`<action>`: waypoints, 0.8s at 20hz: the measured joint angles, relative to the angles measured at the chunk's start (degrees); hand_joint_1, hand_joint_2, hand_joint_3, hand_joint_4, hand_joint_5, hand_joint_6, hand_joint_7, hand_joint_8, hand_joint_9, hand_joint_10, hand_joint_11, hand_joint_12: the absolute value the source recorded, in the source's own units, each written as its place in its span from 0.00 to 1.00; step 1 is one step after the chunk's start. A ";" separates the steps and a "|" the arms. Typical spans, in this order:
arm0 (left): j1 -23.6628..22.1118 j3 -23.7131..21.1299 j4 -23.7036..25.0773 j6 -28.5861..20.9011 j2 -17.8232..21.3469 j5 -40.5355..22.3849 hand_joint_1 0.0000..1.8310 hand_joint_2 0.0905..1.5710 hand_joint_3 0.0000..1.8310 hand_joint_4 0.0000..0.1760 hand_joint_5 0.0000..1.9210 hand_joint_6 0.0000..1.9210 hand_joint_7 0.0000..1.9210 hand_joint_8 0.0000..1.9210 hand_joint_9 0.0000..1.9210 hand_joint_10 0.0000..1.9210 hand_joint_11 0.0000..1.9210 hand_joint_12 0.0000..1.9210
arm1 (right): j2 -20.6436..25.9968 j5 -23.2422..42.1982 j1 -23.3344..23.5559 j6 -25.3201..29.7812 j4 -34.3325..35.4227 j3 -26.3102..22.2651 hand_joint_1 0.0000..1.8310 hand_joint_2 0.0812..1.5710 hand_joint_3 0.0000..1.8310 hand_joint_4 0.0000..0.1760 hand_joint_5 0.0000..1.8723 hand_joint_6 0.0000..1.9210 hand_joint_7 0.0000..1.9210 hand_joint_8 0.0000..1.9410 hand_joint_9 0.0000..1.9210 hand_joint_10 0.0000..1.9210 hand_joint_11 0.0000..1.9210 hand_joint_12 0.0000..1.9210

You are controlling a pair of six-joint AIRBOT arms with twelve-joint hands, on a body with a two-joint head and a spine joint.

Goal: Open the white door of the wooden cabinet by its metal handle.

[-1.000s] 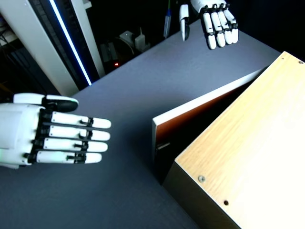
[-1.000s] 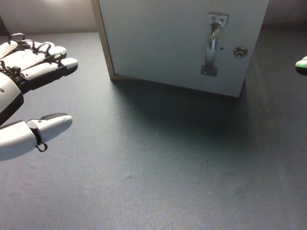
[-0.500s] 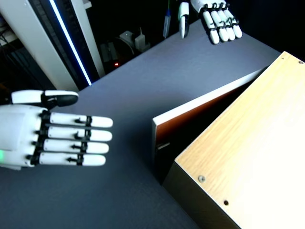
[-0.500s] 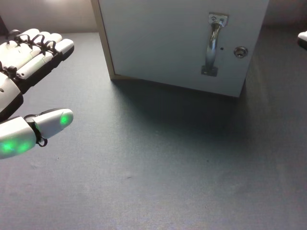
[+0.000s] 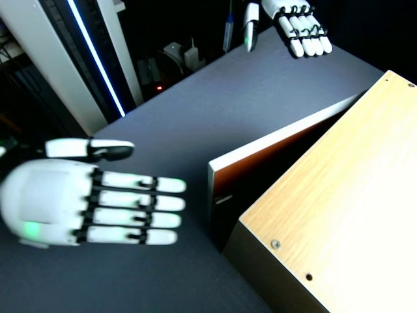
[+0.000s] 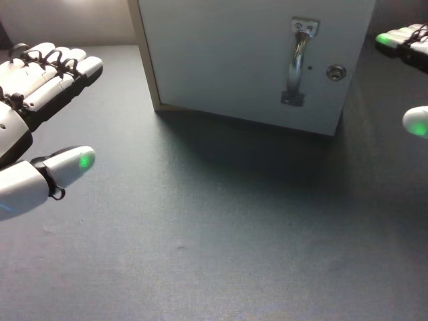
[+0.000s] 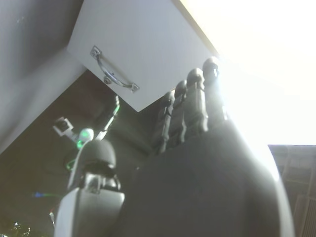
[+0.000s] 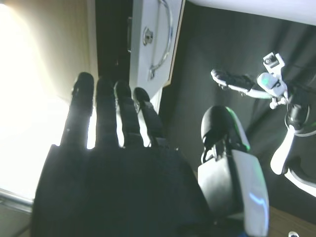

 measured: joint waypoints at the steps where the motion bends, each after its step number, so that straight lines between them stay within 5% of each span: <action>1: 0.00 0.00 -0.24 0.00 0.00 0.04 0.00 0.96 0.02 0.00 0.00 0.00 0.00 0.00 0.00 0.00 0.00 0.00 | -0.50 -1.29 0.48 -0.02 -0.50 0.44 0.00 0.77 0.00 0.00 0.00 0.00 0.00 0.00 0.00 0.00 0.00 0.00; 16: 0.35 0.11 0.11 -0.46 -0.07 0.13 0.00 0.99 0.01 0.00 0.00 0.00 0.00 0.00 0.00 0.00 0.00 0.00 | -3.48 -9.88 5.01 -0.07 -1.92 5.40 0.00 0.76 0.00 0.00 0.00 0.00 0.00 0.00 0.00 0.00 0.00 0.00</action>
